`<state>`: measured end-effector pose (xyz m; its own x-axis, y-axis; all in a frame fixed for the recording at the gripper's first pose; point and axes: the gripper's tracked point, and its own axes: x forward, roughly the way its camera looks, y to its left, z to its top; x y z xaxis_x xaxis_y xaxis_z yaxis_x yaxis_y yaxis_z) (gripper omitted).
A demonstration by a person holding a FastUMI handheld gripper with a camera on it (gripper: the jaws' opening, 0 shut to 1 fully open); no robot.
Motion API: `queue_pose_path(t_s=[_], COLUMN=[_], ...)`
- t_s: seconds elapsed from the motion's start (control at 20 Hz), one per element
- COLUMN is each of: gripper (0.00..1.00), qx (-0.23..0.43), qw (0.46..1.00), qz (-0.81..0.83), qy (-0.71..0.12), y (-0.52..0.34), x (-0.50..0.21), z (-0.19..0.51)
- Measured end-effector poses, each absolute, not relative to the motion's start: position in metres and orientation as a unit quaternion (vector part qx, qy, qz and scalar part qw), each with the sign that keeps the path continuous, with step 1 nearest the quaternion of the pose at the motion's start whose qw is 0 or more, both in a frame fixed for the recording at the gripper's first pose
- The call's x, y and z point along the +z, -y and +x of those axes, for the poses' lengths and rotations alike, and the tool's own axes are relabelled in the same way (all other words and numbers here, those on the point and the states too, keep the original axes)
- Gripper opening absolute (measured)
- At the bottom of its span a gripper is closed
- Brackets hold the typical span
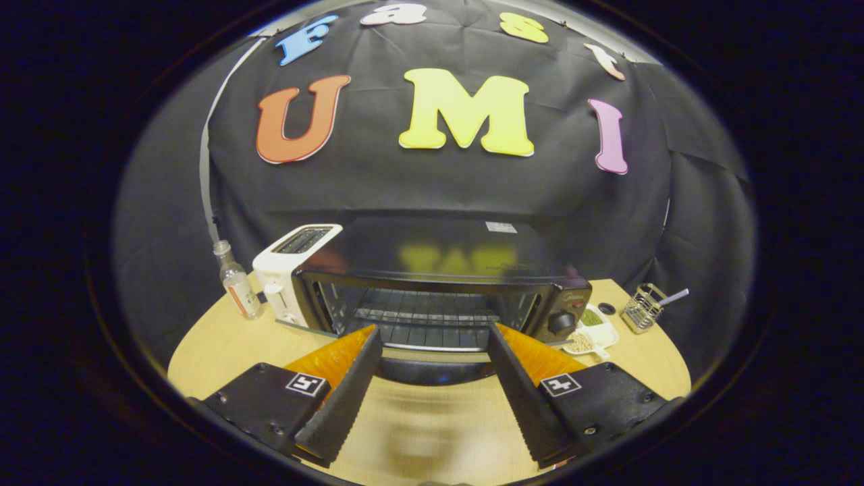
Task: Open the toaster oven, put the food inside, and close the toaster oven door.
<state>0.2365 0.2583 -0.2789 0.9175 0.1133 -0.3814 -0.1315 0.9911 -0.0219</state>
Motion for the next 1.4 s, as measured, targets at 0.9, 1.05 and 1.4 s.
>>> queue_pose_path(t_s=[0.9,1.05,1.4], gripper=[1.0,1.0,0.99], qx=[0.049,0.049,0.059], qw=[0.95,0.938,0.938], qz=[0.002,0.014,0.002], qy=[-0.309,-0.344,-0.343], y=[-0.248,-0.247,-0.246], x=[-0.397,-0.424,-0.424], z=[0.16,0.158,0.156])
